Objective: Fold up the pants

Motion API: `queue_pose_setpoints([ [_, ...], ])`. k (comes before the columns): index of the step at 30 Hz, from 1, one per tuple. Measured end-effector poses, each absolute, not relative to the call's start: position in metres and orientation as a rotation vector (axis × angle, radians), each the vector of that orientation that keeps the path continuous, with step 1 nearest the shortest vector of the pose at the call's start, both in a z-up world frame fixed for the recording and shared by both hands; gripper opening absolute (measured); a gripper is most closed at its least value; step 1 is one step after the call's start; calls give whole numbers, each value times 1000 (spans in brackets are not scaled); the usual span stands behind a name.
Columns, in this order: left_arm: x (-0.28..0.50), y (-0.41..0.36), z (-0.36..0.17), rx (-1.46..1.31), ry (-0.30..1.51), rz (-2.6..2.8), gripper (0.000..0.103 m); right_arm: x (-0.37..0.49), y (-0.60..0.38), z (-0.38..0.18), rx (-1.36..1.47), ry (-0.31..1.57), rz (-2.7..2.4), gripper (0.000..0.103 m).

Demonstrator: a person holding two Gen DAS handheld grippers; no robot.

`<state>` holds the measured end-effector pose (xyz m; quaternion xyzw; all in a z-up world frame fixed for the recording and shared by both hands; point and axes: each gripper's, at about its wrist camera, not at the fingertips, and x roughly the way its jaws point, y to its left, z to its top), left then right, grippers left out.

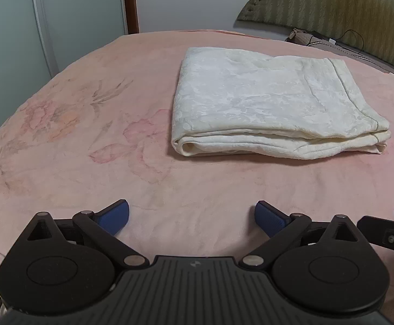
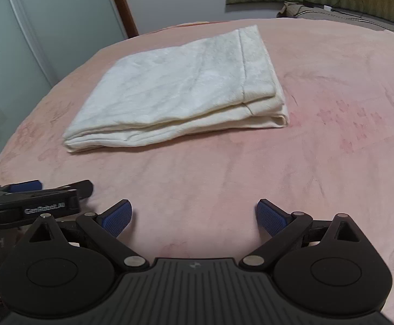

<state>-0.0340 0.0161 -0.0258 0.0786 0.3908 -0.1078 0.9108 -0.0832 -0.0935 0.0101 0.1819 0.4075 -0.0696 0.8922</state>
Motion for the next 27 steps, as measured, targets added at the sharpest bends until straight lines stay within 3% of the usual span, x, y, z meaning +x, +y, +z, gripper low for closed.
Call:
queue_pose_setpoints([
  [27,-37,11,-34,152,752,-213,103,-80,-93,-2,248,795,-178,100],
])
